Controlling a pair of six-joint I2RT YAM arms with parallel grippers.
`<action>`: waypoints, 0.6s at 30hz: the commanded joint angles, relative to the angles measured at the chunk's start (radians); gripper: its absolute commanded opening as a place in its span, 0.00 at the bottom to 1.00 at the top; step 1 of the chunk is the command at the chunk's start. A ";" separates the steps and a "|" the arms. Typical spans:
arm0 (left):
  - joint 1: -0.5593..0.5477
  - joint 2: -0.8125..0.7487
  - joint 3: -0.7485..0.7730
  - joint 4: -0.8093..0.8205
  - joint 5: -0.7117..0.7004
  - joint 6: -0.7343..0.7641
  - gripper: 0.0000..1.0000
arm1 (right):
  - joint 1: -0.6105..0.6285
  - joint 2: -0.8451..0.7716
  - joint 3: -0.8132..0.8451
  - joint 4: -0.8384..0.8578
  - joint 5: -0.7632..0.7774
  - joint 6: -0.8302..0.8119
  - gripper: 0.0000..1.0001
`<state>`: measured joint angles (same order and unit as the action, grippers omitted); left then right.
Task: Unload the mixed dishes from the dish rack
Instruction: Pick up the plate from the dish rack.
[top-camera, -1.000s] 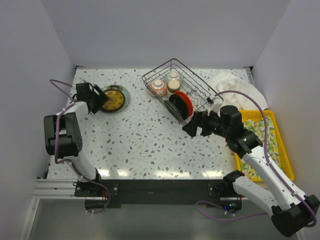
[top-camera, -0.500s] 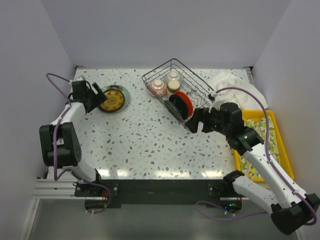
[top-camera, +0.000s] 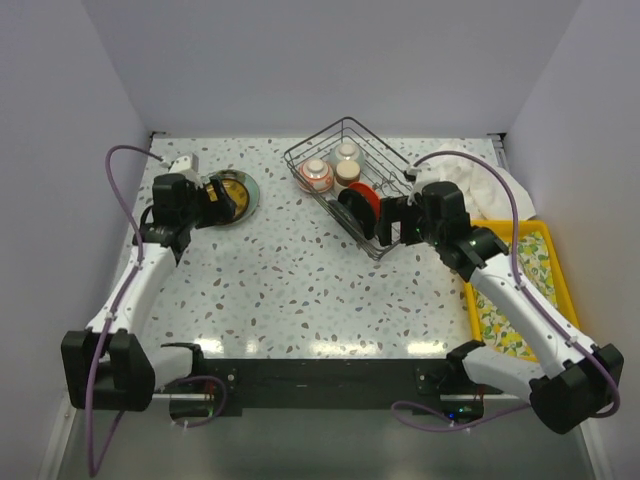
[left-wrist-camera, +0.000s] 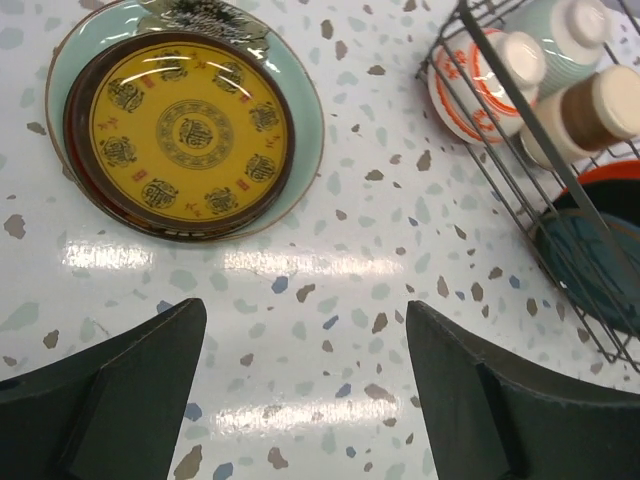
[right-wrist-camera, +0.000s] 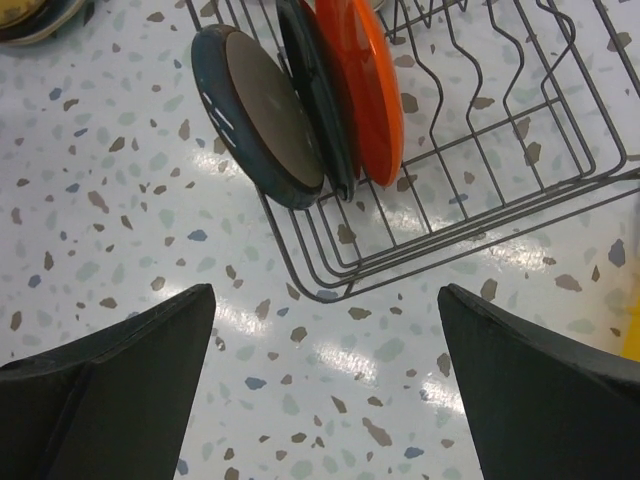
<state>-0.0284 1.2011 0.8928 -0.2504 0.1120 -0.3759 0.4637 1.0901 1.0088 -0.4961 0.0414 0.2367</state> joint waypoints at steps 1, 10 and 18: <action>-0.024 -0.167 -0.051 -0.036 0.058 0.080 0.86 | -0.010 0.076 0.083 0.057 0.087 -0.077 0.96; -0.025 -0.471 -0.078 -0.291 0.061 0.035 0.86 | -0.031 0.287 0.195 0.093 0.146 -0.151 0.86; -0.028 -0.560 -0.126 -0.326 0.100 -0.023 0.86 | -0.048 0.416 0.275 0.136 0.144 -0.191 0.62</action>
<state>-0.0532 0.6525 0.7910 -0.5270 0.1825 -0.3676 0.4232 1.4792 1.2137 -0.4236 0.1665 0.0856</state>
